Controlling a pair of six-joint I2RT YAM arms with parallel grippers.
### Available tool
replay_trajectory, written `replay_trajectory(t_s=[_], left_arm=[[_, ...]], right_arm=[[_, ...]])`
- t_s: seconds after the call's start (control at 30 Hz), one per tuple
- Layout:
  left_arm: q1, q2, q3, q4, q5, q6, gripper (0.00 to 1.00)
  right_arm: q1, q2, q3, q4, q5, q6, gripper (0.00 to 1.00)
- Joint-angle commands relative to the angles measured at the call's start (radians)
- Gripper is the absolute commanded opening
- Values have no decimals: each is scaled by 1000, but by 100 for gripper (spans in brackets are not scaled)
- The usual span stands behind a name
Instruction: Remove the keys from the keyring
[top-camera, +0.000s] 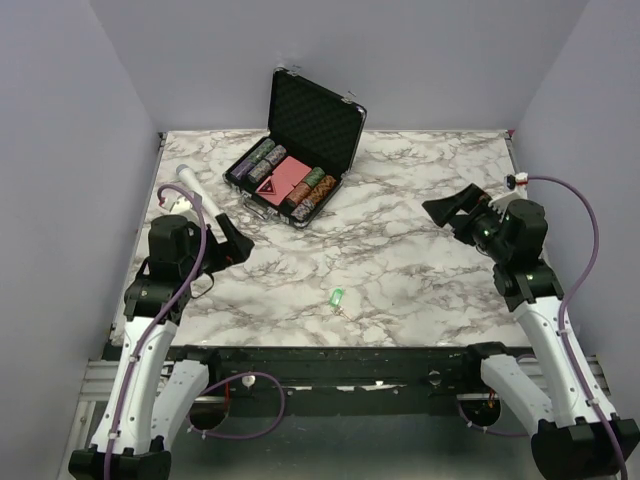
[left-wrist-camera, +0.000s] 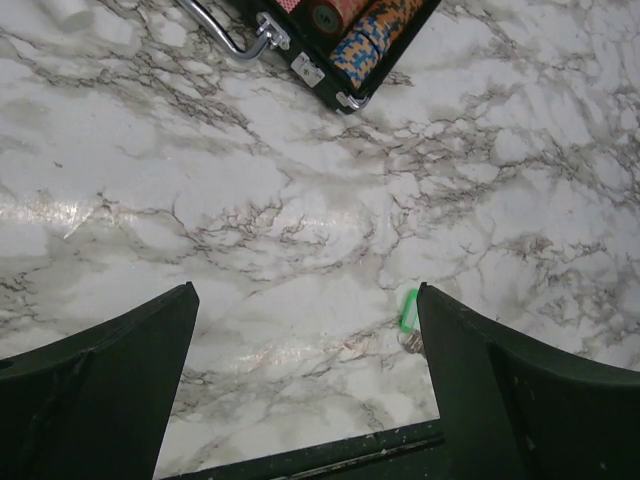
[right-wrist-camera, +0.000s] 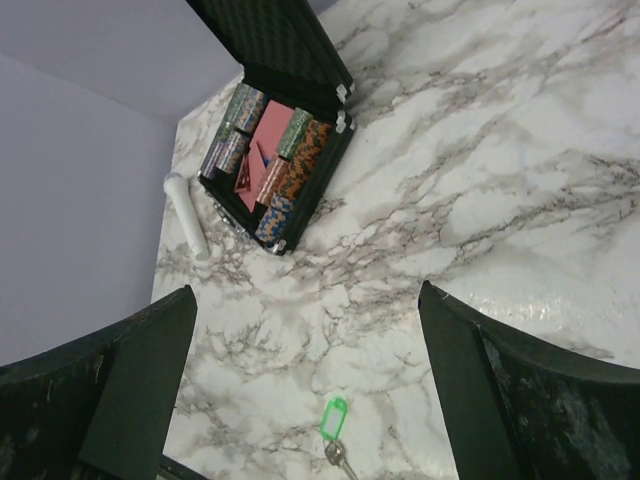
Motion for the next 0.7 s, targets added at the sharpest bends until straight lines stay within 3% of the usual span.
replay_trajectory(t_s=[0.0,0.1,0.17,0.37,0.67], left_arm=[[2,0,48,-141,29,-19,99],[2,2,44,-162,35,-34,99],[2,-14,9,-120,110,-36,99],[-27,-26,-58,-44,156,-8,99],[-370,155,-50,101,12,35,96]], right_arm=[[1,-36,-26,-144,-38,74,100],[1,-79,-78,-120,-139,116,100],[3,-113,-141,-72,-185,144,100],[1,-106,-155,-132,-273,69,100],[1,-54,-138,-259,-340,26,100]])
